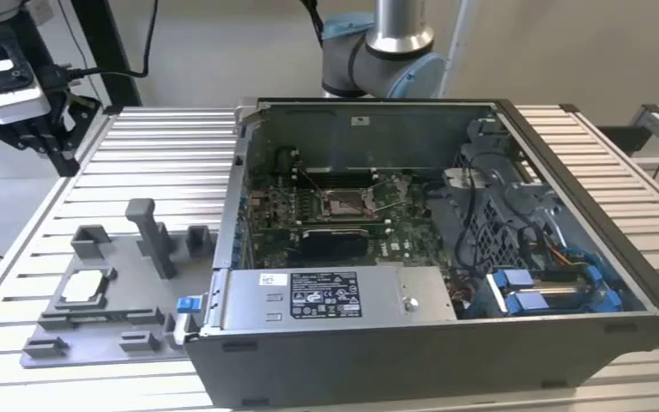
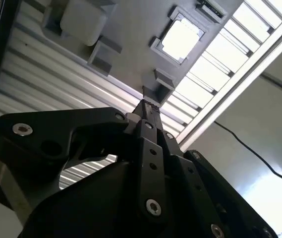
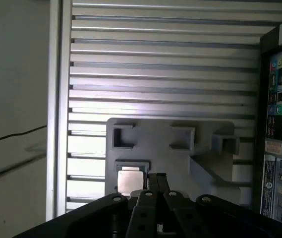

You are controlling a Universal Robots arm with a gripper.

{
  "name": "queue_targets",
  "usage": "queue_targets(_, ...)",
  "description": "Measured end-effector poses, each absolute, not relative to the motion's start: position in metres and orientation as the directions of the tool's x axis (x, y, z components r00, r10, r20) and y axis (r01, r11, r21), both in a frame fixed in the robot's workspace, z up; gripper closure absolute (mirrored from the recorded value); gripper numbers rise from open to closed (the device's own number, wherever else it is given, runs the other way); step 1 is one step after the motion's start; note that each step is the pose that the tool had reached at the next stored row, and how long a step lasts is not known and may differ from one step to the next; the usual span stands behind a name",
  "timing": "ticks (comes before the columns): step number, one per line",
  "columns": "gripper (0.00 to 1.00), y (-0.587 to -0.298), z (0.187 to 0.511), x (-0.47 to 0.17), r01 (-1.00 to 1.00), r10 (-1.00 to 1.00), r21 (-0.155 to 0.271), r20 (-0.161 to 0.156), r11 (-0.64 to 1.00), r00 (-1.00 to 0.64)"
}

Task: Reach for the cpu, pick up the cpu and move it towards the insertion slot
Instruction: 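Reach for the cpu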

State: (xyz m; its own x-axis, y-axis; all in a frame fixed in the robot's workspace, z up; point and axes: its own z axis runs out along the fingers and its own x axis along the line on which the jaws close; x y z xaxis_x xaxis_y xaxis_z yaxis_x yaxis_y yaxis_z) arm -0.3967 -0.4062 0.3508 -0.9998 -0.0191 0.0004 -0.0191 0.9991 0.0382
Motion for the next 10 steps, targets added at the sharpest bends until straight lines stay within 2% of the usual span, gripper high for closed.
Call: queue_targets(10, 1.0, -0.432, 0.342, -0.413, -0.019, -0.019, 0.038, 0.0, 0.999, -1.0)
